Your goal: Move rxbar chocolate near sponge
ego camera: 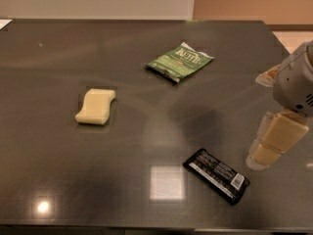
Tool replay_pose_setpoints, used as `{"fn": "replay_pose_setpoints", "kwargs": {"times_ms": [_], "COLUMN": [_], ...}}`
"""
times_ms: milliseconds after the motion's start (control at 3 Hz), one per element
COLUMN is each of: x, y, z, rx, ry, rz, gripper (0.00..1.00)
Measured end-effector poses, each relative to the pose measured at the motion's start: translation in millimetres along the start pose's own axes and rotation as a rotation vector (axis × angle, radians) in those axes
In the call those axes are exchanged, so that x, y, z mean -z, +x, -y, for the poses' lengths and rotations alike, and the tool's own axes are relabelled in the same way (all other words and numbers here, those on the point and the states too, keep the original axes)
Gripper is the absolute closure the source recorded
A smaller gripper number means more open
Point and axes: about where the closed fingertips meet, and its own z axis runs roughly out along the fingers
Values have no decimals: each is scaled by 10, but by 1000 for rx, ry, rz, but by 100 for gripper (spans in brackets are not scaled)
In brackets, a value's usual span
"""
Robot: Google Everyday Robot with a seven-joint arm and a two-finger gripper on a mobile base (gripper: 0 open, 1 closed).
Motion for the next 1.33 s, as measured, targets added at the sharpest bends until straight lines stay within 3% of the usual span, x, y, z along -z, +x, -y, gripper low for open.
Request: {"fn": "replay_pose_setpoints", "kwargs": {"times_ms": [667, 1000, 1333], "x": [-483, -948, -1006], "y": [-31, 43, 80], "z": [-498, -850, -847], "rx": [32, 55, 49], "ry": [-62, -88, -87], "rz": [14, 4, -7], "gripper": [0, 0, 0]}}
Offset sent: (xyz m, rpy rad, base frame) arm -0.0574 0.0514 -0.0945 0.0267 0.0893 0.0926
